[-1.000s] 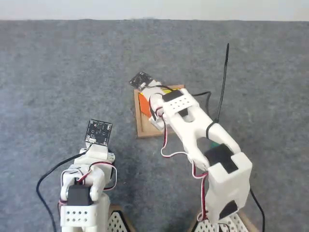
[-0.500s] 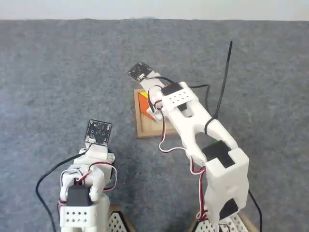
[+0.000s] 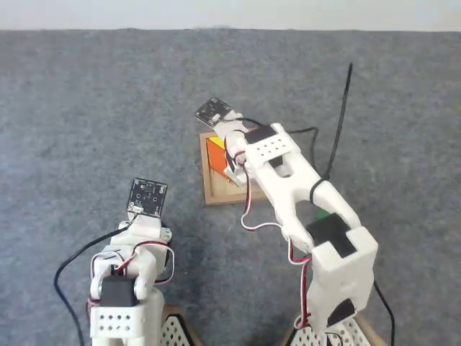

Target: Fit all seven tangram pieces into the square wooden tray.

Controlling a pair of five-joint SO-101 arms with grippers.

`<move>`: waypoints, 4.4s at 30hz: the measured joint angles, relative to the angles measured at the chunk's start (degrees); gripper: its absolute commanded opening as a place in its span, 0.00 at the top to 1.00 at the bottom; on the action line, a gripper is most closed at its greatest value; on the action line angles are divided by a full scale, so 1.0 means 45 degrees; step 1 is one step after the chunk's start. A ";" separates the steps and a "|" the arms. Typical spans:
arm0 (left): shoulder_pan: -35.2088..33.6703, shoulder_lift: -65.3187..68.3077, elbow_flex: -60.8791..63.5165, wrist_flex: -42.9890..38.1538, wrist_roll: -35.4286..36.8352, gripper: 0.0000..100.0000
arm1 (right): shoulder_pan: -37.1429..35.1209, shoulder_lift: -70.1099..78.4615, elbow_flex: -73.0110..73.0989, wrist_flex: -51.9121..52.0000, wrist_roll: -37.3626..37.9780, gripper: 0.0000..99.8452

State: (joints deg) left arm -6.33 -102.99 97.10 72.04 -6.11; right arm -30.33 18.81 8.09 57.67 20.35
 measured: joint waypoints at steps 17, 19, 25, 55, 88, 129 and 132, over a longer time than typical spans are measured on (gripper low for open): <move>0.0000 0.0000 0.0000 0.0000 0.0000 0.99 | 0.0020 -0.2344 0.3790 -0.0195 -0.0020 0.96; 0.0000 0.0000 0.0000 0.0000 0.0000 0.99 | 0.0020 -0.3360 0.4747 -0.0195 -0.0020 0.96; 0.0000 0.0000 0.0000 0.0000 0.0000 0.99 | 0.0000 -0.6037 0.6720 -0.0117 -0.0020 0.96; 0.0000 0.0000 0.0000 0.0000 0.0000 0.99 | 0.4532 -0.5900 0.6642 0.2911 -0.7326 0.82; 0.0000 0.0000 0.0000 0.0000 0.0000 0.99 | 0.6310 -0.2579 0.5118 0.1817 -0.7717 0.90; 0.0000 0.0000 0.0000 0.0000 0.0000 0.99 | -0.0527 -0.0801 0.0742 0.3751 0.5040 0.90; 0.0000 0.0000 0.0000 0.0000 0.0000 0.99 | -0.0527 -0.0801 0.0742 0.4044 0.4962 0.90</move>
State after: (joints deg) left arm -6.33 -102.99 97.10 72.04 -6.11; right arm -32.70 15.21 11.43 75.87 42.68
